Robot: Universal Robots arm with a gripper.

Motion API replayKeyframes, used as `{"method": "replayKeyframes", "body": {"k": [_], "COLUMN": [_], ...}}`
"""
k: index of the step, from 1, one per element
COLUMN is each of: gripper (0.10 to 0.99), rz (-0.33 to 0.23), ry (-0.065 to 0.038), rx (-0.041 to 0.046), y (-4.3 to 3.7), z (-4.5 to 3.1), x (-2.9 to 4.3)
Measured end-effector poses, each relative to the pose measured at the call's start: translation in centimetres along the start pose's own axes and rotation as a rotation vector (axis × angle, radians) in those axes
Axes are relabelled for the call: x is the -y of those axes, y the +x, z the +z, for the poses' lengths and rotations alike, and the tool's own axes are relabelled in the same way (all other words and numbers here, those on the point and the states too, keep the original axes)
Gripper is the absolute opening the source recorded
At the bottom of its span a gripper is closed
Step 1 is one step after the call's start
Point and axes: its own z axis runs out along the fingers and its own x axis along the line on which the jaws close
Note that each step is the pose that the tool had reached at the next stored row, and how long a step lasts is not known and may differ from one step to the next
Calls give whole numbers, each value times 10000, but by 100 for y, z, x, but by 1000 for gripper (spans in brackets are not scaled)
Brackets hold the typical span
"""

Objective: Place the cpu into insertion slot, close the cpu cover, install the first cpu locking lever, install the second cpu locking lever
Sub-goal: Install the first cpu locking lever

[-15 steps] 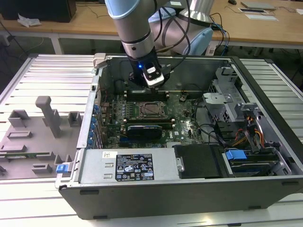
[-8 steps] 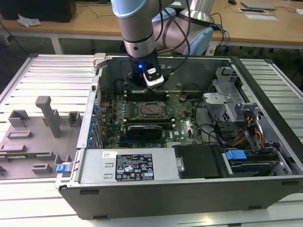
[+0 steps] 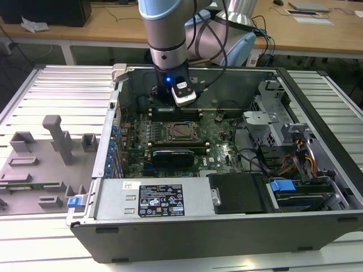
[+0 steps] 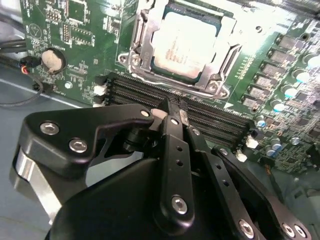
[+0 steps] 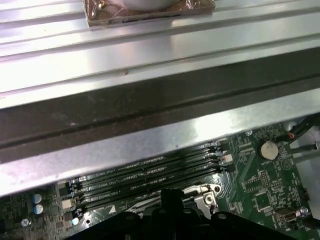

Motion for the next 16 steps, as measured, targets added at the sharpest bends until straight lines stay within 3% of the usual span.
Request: {"method": "replayKeyframes", "body": {"k": [2, 4, 5, 9, 11, 12, 16], "gripper": [106, 106, 106, 106, 106, 106, 106], "rz": [-48, -112, -196, -289, -362, -394, -514], "ry": [335, 503, 520, 534, 577, 596, 713], "rx": [-83, -205, -274, -397, -579, -625, -685], "y": [0, -1, -14, -125, -182, -185, -185], "z": [-1, 0, 2, 20, 29, 30, 30], "x": [0, 0, 0, 3, -2, -2, -2]}}
